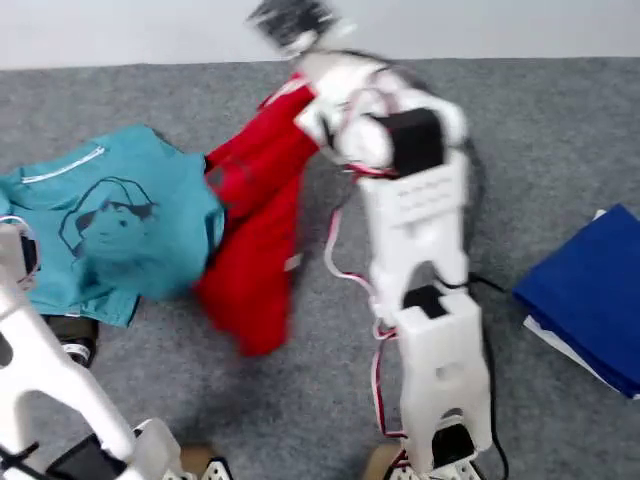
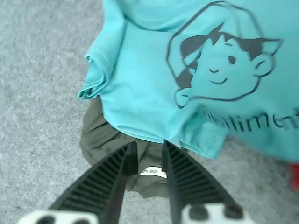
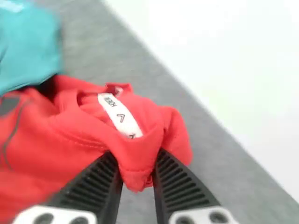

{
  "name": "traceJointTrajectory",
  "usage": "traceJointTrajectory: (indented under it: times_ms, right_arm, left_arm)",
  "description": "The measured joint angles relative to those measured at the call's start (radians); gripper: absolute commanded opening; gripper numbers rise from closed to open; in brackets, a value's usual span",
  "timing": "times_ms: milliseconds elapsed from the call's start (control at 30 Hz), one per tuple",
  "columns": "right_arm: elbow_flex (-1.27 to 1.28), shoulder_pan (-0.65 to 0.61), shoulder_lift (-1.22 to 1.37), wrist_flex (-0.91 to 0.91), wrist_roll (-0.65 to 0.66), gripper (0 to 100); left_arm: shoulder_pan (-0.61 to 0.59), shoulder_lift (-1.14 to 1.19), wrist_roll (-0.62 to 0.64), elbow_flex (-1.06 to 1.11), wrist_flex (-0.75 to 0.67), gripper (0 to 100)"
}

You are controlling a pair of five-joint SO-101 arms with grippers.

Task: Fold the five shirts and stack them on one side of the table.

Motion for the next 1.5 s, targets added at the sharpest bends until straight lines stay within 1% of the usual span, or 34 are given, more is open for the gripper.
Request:
traceJointTrajectory:
  times_ms: [167, 367, 500, 600, 733, 800, 900, 967, 1033, 1133, 1267, 1400, 1500]
  right_arm:
    - [0.054, 0.118, -0.140, 0.002, 0.000, 1.0]
    - [0.226, 0.212, -0.292, 0.002, 0.000, 1.0]
    - [0.316, 0.227, -0.339, 0.002, 0.000, 1.0]
    - [0.319, 0.221, -0.361, 0.002, 0.000, 1.0]
    - [0.319, 0.186, -0.382, 0.002, 0.000, 1.0]
    - [0.319, 0.181, -0.384, 0.002, 0.000, 1.0]
    - [0.319, 0.186, -0.384, 0.002, 0.000, 1.0]
    - [0.319, 0.184, -0.384, 0.002, 0.000, 1.0]
    - [0.319, 0.181, -0.384, 0.002, 0.000, 1.0]
    - [0.319, 0.189, -0.384, 0.002, 0.000, 1.0]
    - [0.319, 0.230, -0.384, 0.002, 0.000, 1.0]
    - [0.319, 0.276, -0.384, 0.002, 0.000, 1.0]
    - [0.319, 0.305, -0.384, 0.002, 0.000, 1.0]
  left_arm:
    - [0.061, -0.011, 0.000, 0.000, 0.054, 9]
    - [0.167, -0.012, 0.000, 0.000, 0.133, 9]
    - [0.244, -0.012, 0.005, 0.000, 0.157, 9]
    - [0.267, -0.012, 0.051, 0.005, 0.158, 10]
    - [0.305, 0.000, 0.064, 0.101, 0.157, 10]
    - [0.356, 0.026, 0.064, 0.180, 0.138, 10]
    - [0.471, 0.060, 0.066, 0.304, 0.083, 9]
    - [0.551, 0.066, 0.072, 0.359, 0.026, 10]
    - [0.606, 0.069, 0.087, 0.391, -0.038, 10]
    - [0.624, 0.074, 0.121, 0.405, -0.135, 11]
    - [0.632, 0.120, 0.129, 0.413, -0.239, 18]
    - [0.632, 0.253, 0.130, 0.413, -0.310, 18]
    - [0.632, 0.388, 0.130, 0.387, -0.325, 18]
